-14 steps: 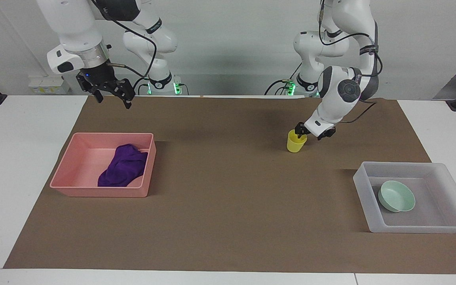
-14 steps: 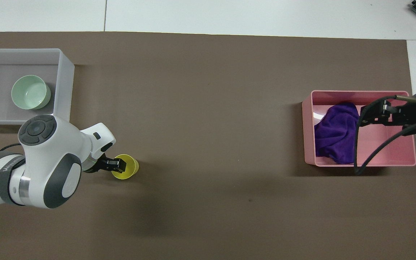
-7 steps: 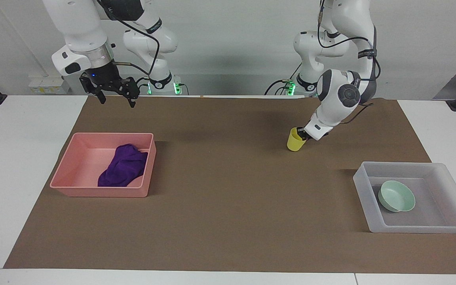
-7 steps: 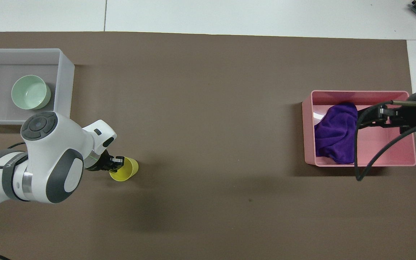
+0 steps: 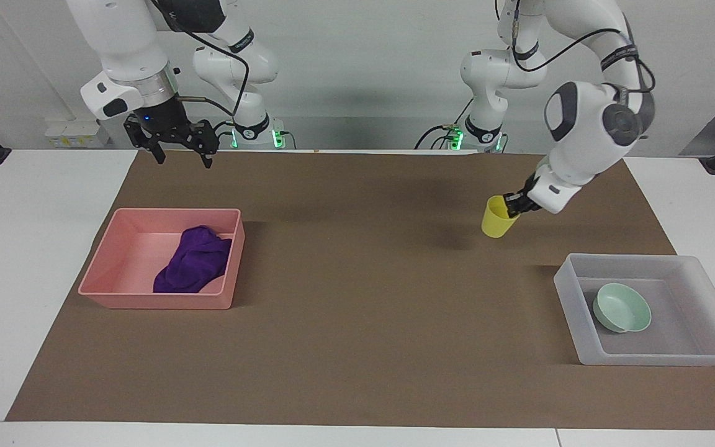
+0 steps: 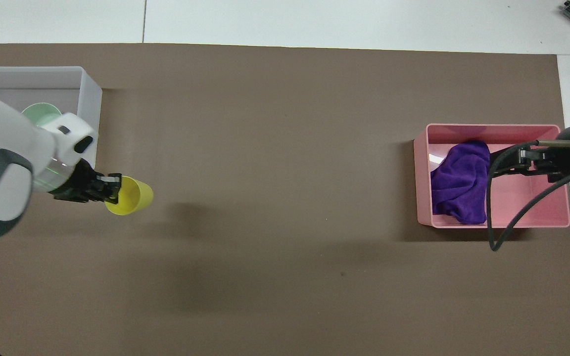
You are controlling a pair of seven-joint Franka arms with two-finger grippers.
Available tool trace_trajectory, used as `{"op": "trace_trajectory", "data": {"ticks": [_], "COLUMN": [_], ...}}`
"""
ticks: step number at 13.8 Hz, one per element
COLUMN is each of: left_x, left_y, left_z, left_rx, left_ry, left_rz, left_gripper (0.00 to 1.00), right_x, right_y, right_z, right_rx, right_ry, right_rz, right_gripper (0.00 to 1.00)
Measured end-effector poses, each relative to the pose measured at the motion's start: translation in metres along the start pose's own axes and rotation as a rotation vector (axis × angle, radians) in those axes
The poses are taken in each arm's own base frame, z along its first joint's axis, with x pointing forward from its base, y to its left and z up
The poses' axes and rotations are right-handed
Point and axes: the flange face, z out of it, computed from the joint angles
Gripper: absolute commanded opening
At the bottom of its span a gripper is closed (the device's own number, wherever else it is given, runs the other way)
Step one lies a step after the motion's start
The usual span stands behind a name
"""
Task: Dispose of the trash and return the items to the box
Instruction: 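Place the yellow cup into the green bowl in the clear bin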
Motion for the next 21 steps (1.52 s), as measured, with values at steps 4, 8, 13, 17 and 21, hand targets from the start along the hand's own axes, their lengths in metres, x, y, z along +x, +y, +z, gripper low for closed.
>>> {"op": "trace_trajectory", "data": {"ticks": [4,8,13,17,21], "left_x": [0.048,0.125,0.167,0.168,0.169], "left_y": [-0.119,-0.2,-0.197,-0.198,-0.191], "left_z": [-0.06,-0.018,0.04,0.039,0.029], "left_rx": [-0.037,-0.032,-0.021,-0.016,-0.017], "left_ry": [0.103,0.175,0.174,0.175,0.196], "left_rz": [-0.128,-0.181,-0.164,-0.165,-0.153], "left_gripper": [0.0,0.0,0.0,1.0,1.0], "right_x": [0.0,0.0,0.001,0.001,0.001], "right_y": [0.0,0.003,0.004,0.004,0.004], "right_z": [0.0,0.0,0.0,0.0,0.0], "right_rx": [0.0,0.0,0.0,0.0,0.0], "right_ry": [0.0,0.0,0.0,0.0,0.0], "right_rz": [-0.003,0.003,0.005,0.005,0.005], "right_gripper": [1.0,1.0,1.0,1.0,1.0]}}
